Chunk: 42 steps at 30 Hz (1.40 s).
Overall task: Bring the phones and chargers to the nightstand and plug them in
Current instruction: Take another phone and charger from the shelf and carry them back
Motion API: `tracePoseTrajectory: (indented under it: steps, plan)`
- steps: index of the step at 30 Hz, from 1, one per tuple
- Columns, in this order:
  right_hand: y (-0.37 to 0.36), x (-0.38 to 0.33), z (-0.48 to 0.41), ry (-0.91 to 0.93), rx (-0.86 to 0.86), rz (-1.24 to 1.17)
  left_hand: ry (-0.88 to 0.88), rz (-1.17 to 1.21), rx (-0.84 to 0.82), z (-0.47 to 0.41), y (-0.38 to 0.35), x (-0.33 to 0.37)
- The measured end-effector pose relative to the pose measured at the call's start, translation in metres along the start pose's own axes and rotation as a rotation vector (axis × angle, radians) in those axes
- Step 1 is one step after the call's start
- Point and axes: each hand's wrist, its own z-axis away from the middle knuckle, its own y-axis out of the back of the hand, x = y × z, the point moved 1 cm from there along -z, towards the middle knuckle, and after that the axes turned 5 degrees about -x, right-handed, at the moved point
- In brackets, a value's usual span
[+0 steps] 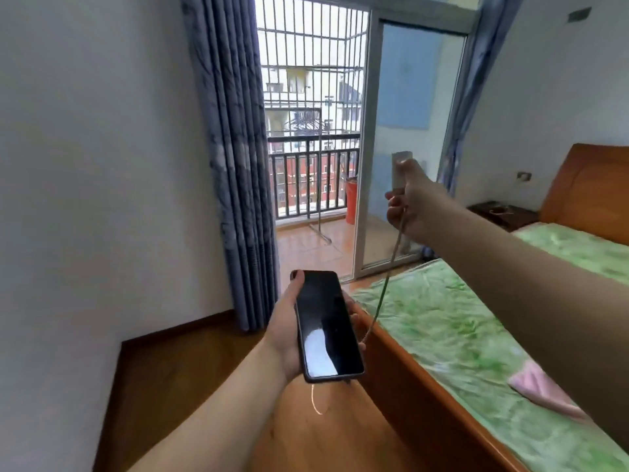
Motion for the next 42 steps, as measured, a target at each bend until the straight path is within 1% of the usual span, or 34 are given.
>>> tracePoseTrajectory:
  steps: [5,10,12,16,20,26,30,36,39,42]
  plan:
    - [-0.059,0.006,-0.109,-0.016,-0.143,-0.055,-0.074,-0.018,0.112,-0.077,0.038,0.072]
    - [-0.112,0.02,-0.212,-0.054,-0.196,0.005,-0.125,0.05,0.154,-0.149,0.087,0.134]
    - [-0.129,0.032,-0.256,-0.067,-0.198,0.033,-0.121,0.05,0.161,-0.183,0.109,0.161]
    - [-0.16,0.06,-0.351,-0.08,-0.163,0.059,-0.101,0.081,0.124,-0.262,0.157,0.223]
    - [-0.184,0.08,-0.447,-0.127,-0.113,0.076,-0.022,0.091,0.086,-0.344,0.189,0.289]
    - [-0.199,0.083,-0.577,-0.173,-0.056,0.042,0.069,0.077,0.016,-0.461,0.211,0.365]
    - [-0.201,0.069,-0.667,-0.122,-0.058,-0.016,0.09,0.012,-0.029,-0.544,0.219,0.405]
    - [-0.205,0.047,-0.805,-0.082,-0.104,-0.055,0.076,-0.012,-0.006,-0.664,0.224,0.466]
    - [-0.204,0.035,-0.864,-0.075,-0.069,-0.067,0.104,-0.042,0.003,-0.719,0.226,0.491]
    - [-0.199,0.02,-0.92,-0.028,-0.057,-0.106,0.137,-0.054,-0.014,-0.777,0.223,0.511]
